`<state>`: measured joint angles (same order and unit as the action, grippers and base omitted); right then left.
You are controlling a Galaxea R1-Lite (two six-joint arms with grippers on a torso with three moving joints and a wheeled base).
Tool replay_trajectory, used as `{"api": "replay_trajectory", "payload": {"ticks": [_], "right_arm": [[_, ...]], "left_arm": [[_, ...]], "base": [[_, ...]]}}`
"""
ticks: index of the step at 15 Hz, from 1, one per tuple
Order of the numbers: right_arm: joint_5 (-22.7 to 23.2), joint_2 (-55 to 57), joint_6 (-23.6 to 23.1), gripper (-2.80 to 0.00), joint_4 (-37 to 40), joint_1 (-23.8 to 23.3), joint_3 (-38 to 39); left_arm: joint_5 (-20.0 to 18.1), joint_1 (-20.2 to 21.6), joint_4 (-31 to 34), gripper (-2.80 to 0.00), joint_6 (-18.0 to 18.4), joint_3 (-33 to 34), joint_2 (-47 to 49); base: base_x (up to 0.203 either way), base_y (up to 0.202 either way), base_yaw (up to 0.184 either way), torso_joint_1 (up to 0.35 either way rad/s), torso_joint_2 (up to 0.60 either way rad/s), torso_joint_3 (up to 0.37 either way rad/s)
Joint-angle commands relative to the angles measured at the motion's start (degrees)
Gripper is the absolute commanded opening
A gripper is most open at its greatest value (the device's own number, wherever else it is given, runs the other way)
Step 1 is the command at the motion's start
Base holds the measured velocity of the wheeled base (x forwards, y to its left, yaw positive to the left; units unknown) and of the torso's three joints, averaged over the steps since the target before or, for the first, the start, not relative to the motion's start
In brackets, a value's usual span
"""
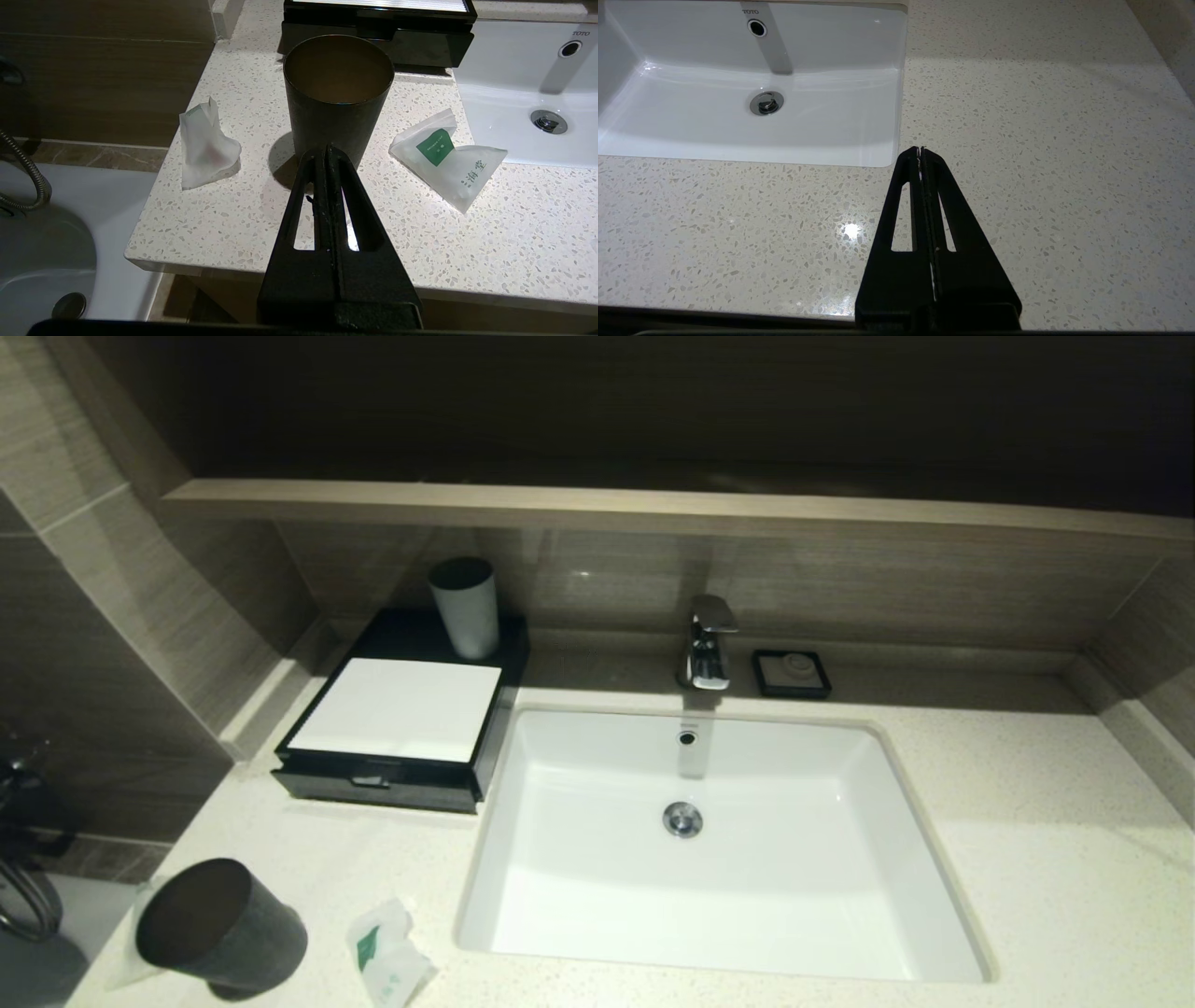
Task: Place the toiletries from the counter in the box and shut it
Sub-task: Pick up the cup
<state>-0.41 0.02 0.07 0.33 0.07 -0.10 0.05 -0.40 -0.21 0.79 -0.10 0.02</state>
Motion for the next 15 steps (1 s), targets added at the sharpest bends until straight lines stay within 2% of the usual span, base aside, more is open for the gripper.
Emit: {"api": "replay_trajectory", "payload": {"ticks": [1, 15], "right_arm": [[-0.02, -0.02, 0.01, -2.8, 0.02, 0.05, 0.01], [-0.02, -0.02, 0.01, -2.8, 0.02, 0.01, 0.01]], "left_arm": [[-0.1, -0.04, 0.03, -2.8, 0.35, 0.01, -0.02], [-0.14, 0.04, 0.12, -2.8, 0.89, 0.01, -0.02]], "base": [[0.0, 0.0, 0.0, 0.0, 0.0, 0.0], [0.0, 0.0, 0.0, 0.0, 0.0, 0.0]]}}
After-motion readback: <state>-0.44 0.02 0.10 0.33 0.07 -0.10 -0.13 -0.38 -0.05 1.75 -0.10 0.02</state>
